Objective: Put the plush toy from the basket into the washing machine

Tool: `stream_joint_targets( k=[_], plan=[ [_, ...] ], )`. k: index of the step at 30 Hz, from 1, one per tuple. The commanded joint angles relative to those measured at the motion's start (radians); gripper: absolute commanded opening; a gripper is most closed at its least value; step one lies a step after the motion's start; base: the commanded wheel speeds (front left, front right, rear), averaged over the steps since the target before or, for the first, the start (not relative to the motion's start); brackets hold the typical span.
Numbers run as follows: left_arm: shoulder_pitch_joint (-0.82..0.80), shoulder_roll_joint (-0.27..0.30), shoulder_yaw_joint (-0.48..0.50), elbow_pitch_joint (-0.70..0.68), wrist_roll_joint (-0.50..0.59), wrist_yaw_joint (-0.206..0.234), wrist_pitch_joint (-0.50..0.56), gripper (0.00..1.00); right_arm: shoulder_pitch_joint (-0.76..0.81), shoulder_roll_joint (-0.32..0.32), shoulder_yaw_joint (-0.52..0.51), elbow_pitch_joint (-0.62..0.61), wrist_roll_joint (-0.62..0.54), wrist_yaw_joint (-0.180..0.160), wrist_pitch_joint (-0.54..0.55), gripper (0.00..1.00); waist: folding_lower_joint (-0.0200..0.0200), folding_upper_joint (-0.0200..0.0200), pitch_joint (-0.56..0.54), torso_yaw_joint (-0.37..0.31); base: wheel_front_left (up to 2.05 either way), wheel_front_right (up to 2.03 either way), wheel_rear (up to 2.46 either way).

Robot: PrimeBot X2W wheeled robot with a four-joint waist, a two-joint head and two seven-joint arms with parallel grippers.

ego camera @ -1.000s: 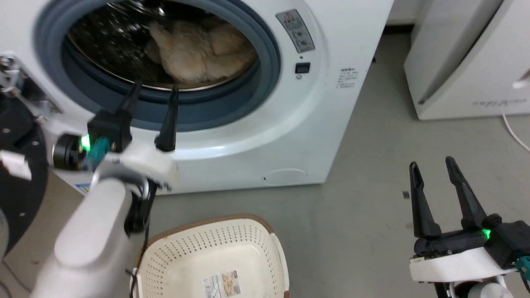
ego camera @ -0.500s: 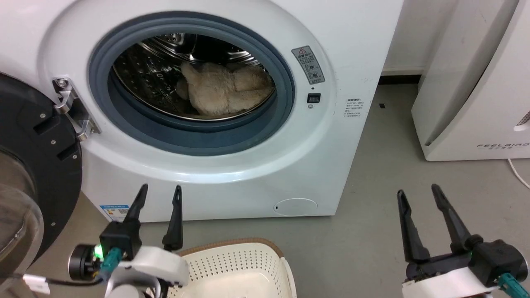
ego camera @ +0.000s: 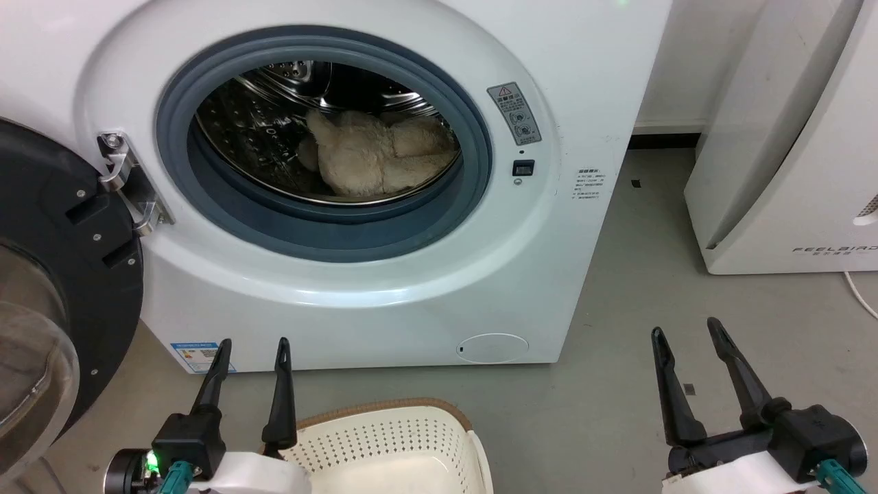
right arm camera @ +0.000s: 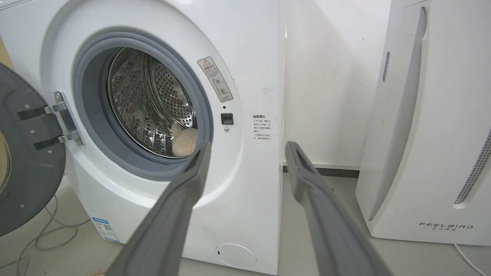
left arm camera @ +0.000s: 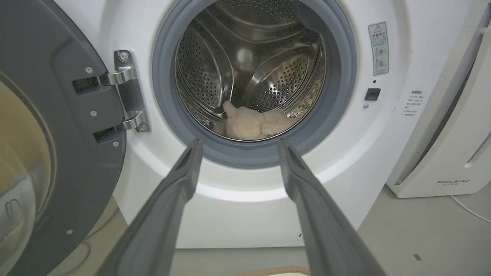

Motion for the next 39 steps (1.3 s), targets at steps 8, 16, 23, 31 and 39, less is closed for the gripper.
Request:
stream_joint_targets(
  k=[8,16,23,31,39],
  plan=[
    [0.026,-0.047,0.029,-0.003,0.025,-0.045,-0.005,1.0,0.009,0.0,0.007,0.008,0.013,-0.001,-0.004,1.0,0.0002,-0.0001,0.002,0.001,0.0,0.0,0.0],
    [0.015,-0.049,0.023,0.013,0.075,-0.051,0.002,0.0,0.002,0.0,0.007,0.006,0.015,0.0,0.001,0.0,0.0002,-0.0001,0.007,0.0,0.0,0.0,0.0],
    [0.014,-0.054,0.03,0.01,0.082,-0.056,0.012,0.0,0.0,0.0,0.004,0.007,0.01,0.0,0.011,0.0,0.0002,-0.0001,0.005,0.0,0.0,0.0,0.0],
    [0.013,-0.062,0.041,0.006,0.095,-0.064,0.028,0.0,-0.002,0.0,0.001,0.007,0.002,0.0,0.028,0.0,0.0002,-0.0001,0.002,0.002,0.0,0.0,0.0],
    [0.012,-0.07,0.052,0.002,0.108,-0.073,0.045,0.0,-0.004,0.0,-0.003,0.008,-0.006,0.0,0.044,0.0,0.0002,-0.0001,-0.002,0.003,0.0,0.0,0.0]
  ],
)
